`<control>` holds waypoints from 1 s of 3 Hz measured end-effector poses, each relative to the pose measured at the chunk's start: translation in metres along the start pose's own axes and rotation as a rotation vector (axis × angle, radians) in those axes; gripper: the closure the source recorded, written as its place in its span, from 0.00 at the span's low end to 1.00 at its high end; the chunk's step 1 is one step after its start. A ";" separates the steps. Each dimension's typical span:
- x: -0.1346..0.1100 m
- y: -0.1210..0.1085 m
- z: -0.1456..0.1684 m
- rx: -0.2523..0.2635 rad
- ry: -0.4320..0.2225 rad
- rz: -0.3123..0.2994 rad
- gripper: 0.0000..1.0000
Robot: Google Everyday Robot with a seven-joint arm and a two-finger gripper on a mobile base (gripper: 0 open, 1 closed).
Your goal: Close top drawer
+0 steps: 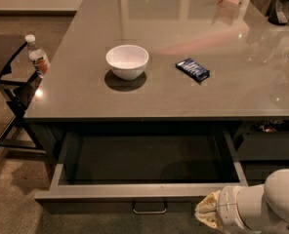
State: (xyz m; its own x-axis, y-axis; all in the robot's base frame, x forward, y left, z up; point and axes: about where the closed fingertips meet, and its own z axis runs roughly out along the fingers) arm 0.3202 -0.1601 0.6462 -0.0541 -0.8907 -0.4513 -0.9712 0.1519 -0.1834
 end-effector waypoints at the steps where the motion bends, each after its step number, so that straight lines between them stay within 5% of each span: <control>1: 0.000 0.000 0.000 0.000 0.000 0.000 0.14; 2: 0.002 -0.009 0.000 0.026 -0.008 0.010 0.00; 3: 0.002 -0.007 0.000 0.026 -0.008 0.010 0.17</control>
Offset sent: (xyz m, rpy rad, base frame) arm 0.0395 -0.0150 -0.0006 0.0372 -0.0677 -0.0734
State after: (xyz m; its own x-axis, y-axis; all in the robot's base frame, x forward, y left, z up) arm 0.3266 -0.1633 0.6467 -0.0622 -0.8855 -0.4604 -0.9642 0.1725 -0.2015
